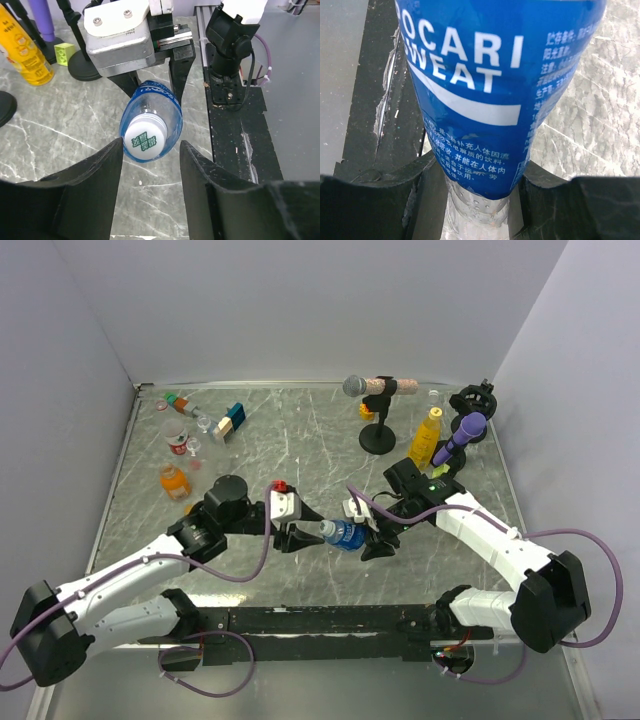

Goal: Unscrew the bottle caps
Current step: Unscrew the bottle cap from the plastic bottle.

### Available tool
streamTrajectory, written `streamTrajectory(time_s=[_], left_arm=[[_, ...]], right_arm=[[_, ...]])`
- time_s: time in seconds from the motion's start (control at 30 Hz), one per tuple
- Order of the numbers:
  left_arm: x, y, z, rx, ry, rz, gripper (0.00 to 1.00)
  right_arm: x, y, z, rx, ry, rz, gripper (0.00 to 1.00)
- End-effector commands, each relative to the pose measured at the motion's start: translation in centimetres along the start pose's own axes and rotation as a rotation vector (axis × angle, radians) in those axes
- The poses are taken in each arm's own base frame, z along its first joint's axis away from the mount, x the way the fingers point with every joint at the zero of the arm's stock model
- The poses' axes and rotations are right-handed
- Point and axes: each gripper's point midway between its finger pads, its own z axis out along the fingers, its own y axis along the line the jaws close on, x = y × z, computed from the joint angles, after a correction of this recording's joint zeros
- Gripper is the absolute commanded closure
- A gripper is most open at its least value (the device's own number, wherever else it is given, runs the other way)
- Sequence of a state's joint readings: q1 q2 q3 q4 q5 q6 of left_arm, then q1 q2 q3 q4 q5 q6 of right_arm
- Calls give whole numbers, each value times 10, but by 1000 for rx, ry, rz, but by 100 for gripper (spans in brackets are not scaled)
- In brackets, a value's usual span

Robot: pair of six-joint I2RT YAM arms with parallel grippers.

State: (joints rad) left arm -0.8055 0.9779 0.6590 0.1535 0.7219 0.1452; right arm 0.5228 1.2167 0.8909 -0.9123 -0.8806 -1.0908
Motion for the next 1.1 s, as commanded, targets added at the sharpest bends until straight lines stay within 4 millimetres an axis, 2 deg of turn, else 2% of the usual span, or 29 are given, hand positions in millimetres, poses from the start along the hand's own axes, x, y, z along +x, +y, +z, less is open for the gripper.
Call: streamTrajectory(time_s=[0.0, 0.1, 0.27, 0.33, 0.5, 0.63, 0.73, 0.9, 1.07], left_arm=[[-31, 2, 4, 35, -75, 54, 48], [-29, 4, 8, 36, -70, 39, 57], [-31, 4, 10, 43, -77, 25, 61], [-31, 4, 10, 43, -81, 20, 66], [-32, 5, 10, 26, -91, -32, 98], [-35, 6, 9, -21, -96, -195, 99], [-36, 12, 9, -90, -75, -415, 99], [-18, 17, 9, -215, -17, -804, 99], [-15, 21, 9, -303, -43, -1059, 99]], right_arm=[[-5, 1, -1, -11, -30, -27, 68], [-5, 1, -1, -10, -29, -28, 68], [-4, 0, 0, -11, -23, -22, 68], [-4, 1, 0, -13, -22, -20, 68], [-2, -1, 0, -10, -17, -15, 68], [0, -5, 1, 6, -1, 1, 68], [2, -8, 1, 17, 10, 13, 68], [4, -12, 0, 31, 23, 25, 68], [5, -13, 0, 35, 28, 36, 69]])
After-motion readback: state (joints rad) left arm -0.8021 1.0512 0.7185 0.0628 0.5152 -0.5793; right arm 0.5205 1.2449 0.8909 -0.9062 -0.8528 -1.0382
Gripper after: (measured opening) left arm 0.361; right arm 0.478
